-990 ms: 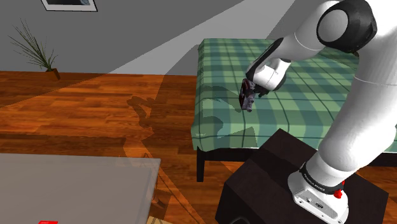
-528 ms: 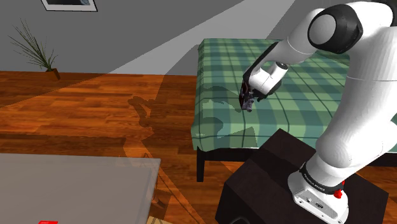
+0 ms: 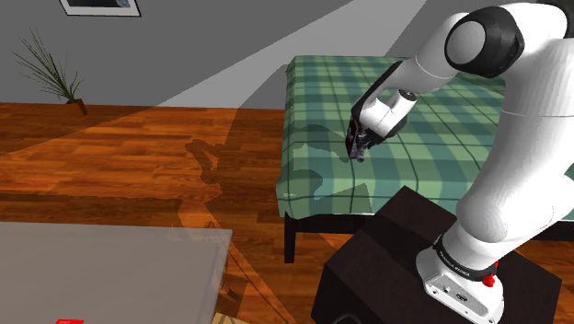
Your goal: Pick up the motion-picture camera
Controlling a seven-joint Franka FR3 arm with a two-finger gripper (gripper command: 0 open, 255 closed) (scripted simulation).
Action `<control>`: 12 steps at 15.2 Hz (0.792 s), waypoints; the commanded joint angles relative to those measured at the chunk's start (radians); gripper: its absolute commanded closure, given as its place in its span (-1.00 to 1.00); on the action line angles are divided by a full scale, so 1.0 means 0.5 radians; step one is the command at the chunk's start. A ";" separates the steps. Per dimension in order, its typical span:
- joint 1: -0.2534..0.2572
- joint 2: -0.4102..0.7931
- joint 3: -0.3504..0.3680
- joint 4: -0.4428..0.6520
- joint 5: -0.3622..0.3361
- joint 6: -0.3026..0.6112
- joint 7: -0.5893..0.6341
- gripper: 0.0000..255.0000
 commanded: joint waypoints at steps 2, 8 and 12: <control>0.002 0.003 -0.001 0.002 -0.002 0.000 0.002 1.00; 0.223 -0.168 -0.269 -0.080 -0.301 -0.120 0.294 1.00; 0.354 -0.279 -0.433 -0.123 -0.521 -0.194 0.491 1.00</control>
